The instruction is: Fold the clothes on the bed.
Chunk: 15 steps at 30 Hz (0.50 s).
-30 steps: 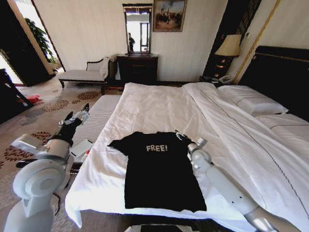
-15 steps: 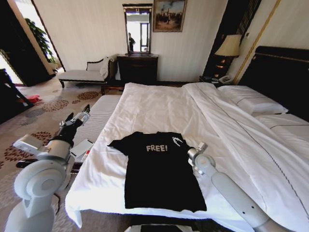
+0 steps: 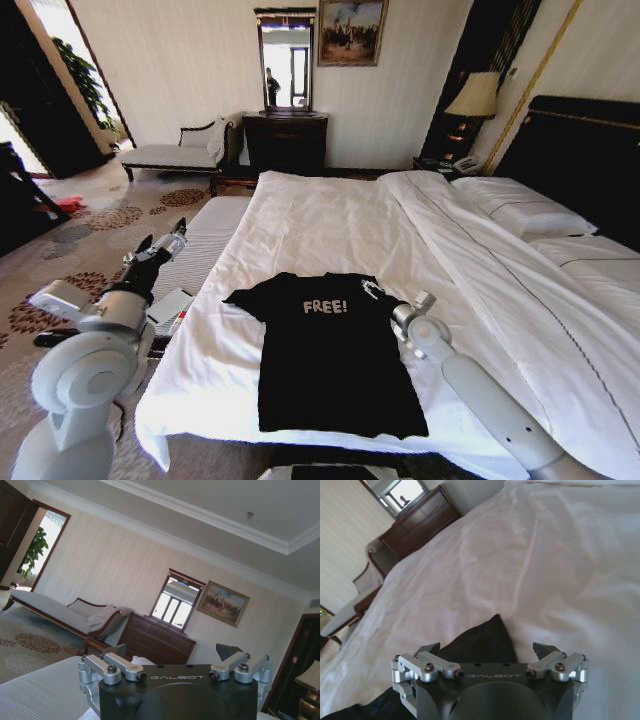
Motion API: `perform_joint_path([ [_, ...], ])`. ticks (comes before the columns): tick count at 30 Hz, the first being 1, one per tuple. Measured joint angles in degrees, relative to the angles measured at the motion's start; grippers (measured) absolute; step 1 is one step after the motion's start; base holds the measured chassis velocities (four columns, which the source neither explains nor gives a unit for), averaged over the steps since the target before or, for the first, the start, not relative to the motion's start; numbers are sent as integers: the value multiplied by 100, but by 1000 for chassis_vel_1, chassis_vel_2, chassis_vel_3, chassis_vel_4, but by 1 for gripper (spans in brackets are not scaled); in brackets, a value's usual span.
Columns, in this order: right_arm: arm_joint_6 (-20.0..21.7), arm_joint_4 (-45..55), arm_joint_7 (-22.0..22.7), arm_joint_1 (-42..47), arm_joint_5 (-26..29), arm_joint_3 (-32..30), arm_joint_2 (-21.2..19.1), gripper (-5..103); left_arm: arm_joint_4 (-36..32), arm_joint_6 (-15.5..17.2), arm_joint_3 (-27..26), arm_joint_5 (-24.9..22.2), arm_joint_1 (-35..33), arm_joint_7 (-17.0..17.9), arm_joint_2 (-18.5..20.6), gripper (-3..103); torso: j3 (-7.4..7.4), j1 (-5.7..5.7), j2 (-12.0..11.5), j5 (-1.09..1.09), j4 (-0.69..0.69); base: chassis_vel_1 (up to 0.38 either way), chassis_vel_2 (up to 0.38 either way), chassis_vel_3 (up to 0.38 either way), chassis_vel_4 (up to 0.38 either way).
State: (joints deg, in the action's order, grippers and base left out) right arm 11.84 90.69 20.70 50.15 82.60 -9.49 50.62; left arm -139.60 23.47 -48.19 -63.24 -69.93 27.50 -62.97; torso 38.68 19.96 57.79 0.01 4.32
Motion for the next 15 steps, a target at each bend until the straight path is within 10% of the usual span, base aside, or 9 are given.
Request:
perform_joint_path([
  [15, 158, -521, -650, -78, -115, -36, 22, 94, 45, 0, 115, 141, 1, 0, -83, 100, 0, 0, 0, -1, -1, 0, 0, 0, 0],
])
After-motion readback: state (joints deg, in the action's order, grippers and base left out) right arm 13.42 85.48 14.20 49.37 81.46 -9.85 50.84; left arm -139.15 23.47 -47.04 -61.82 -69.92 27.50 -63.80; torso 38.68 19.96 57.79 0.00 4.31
